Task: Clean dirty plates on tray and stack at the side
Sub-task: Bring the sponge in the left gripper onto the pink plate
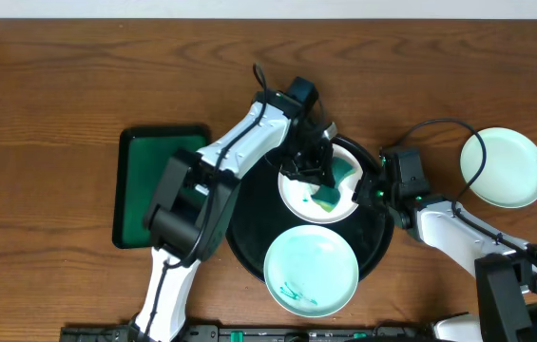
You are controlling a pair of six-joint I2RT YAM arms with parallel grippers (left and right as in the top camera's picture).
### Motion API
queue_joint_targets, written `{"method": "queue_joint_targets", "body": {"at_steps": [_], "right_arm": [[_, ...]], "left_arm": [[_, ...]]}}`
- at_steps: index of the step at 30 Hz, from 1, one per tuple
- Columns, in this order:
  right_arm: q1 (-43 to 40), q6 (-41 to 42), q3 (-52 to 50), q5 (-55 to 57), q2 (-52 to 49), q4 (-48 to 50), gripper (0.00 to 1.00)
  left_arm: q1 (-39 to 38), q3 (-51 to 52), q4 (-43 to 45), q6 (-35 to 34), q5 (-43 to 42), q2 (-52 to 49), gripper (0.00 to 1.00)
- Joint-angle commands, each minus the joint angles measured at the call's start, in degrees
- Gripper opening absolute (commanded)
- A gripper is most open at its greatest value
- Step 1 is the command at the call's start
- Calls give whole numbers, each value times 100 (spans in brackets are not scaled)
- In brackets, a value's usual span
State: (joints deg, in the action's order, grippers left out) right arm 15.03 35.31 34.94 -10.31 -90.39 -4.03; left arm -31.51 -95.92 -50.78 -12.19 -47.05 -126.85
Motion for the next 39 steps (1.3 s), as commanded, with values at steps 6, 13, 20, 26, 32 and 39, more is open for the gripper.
{"method": "queue_joint_targets", "body": {"at_steps": [6,13,20,26,32,39], "right_arm": [[116,-111,-118,-247,-212,-199,1],[114,-114,-118,-334,-212,-219,1],[114,-111,-118,-372,-212,-310,1],[114,-111,-118,-372,-212,-376,1],[114,-111,-118,-369,-212,-396,1],[114,-111,-118,-365,-212,-393,1]], "left_arm": [[35,76,125,345,-275,-205,8],[98,809,776,361,-155,-219,8],[289,1261,1233,234,334,-219,7],[461,1255,791,-568,2710,-219,7],[546,1220,223,-1163,4660,-216,8],[446,992,-173,-1740,5578,-216,7]]}}
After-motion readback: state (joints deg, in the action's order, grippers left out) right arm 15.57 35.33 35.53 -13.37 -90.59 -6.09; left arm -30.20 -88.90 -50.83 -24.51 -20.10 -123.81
